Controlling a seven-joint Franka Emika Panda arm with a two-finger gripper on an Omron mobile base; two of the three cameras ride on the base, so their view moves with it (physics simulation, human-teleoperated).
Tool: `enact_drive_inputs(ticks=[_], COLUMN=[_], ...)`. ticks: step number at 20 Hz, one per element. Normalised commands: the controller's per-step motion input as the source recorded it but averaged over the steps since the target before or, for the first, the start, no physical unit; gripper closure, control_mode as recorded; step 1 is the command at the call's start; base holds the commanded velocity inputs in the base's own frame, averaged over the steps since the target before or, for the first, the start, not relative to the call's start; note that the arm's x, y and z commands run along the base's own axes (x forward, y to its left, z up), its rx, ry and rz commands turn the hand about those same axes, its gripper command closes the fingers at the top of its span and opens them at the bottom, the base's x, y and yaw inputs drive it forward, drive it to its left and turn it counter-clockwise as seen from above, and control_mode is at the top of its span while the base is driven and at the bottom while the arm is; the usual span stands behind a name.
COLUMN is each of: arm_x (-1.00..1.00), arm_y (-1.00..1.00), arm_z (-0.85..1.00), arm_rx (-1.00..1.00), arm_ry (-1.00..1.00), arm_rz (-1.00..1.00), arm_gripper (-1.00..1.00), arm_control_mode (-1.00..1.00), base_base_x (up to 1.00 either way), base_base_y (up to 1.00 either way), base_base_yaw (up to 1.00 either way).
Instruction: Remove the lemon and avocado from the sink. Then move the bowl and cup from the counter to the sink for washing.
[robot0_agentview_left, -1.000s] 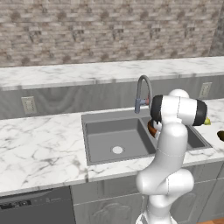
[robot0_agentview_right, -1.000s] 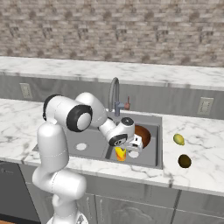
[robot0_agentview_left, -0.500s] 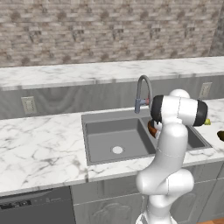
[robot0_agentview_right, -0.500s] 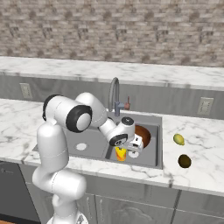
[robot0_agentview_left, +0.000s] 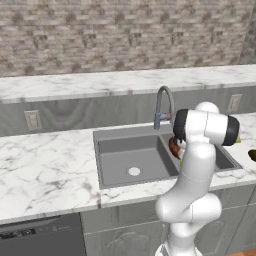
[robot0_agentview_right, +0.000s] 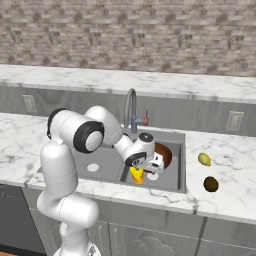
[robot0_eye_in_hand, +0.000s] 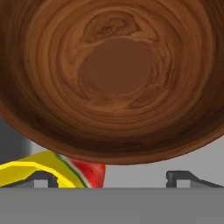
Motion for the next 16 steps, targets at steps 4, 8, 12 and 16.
enact_drive_inputs(ticks=[4, 8, 12, 16], arm_x=[0.00, -0.01, -0.02, -0.02], arm_y=[0.00, -0.01, -0.02, -0.05], arm_z=[0.15, 0.21, 0.21, 0.18], arm_rx=[0.00, 0.00, 0.00, 0.00], arm_ry=[0.00, 0.00, 0.00, 0.00], arm_rz=[0.00, 0.00, 0.00, 0.00], arm_gripper=[-1.00, -1.00, -1.00, -1.00], arm_control_mode=[-1.00, -1.00, -1.00, -1.00], base_base_x=[0.00, 0.00, 0.00, 0.00], base_base_y=[0.00, 0.00, 0.00, 0.00], base_base_yaw=[0.00, 0.00, 0.00, 0.00])
